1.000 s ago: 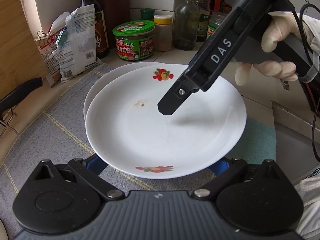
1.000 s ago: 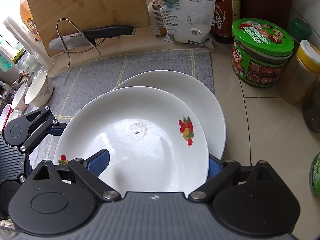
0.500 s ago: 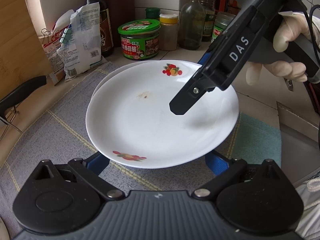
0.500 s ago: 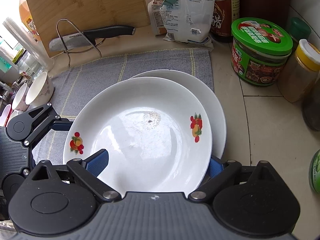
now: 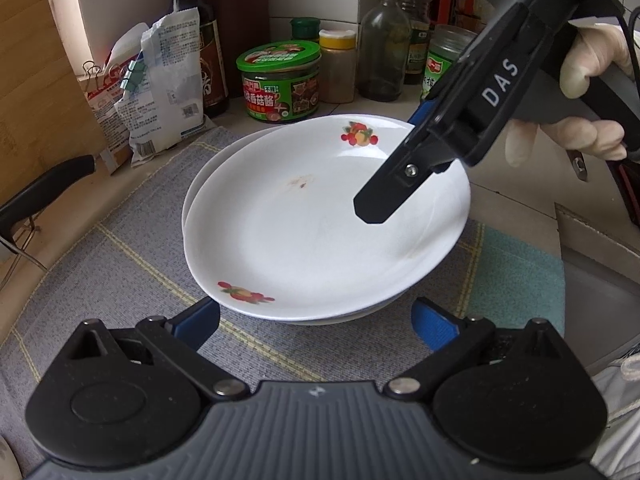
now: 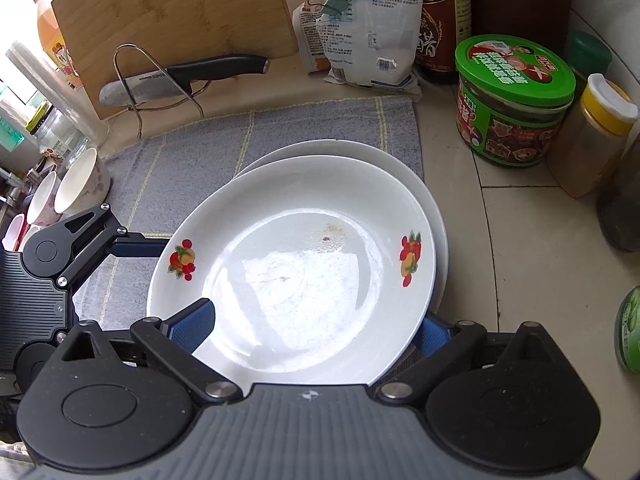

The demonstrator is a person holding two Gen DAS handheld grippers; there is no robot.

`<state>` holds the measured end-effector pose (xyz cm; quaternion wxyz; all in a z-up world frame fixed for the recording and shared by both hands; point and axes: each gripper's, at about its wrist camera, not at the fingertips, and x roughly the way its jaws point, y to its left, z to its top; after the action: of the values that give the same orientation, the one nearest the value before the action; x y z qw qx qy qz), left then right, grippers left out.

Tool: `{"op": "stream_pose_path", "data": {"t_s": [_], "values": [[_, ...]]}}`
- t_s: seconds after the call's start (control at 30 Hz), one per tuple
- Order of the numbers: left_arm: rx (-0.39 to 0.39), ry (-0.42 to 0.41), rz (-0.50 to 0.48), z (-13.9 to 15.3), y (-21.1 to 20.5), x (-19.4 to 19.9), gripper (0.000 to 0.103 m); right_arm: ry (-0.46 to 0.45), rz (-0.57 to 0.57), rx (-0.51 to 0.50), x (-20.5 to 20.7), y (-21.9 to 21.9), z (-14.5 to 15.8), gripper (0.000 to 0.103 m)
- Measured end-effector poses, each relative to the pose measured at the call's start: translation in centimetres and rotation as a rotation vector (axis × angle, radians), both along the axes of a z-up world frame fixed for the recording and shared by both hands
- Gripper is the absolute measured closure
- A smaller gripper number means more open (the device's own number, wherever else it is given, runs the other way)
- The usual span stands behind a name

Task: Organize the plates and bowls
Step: 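Settle the plate on the stack and open both tools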

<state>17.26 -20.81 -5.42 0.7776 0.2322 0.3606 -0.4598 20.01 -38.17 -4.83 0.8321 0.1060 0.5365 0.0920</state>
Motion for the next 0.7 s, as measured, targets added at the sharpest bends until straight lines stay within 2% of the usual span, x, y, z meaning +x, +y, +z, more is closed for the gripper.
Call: {"op": "stream_pose_path", "data": {"t_s": [0.4, 0.7], "values": [[-0.024, -0.027, -0.01, 0.28, -0.13, 0.03, 0.002, 0.018, -0.011, -0.029, -0.68, 0.42, 0.31, 0.0], [-0.037, -0.024, 0.034, 0.12, -0.06, -0.19, 0.002, 0.057, -0.051, -0.049, -0.69, 0.66, 0.26, 0.0]]}}
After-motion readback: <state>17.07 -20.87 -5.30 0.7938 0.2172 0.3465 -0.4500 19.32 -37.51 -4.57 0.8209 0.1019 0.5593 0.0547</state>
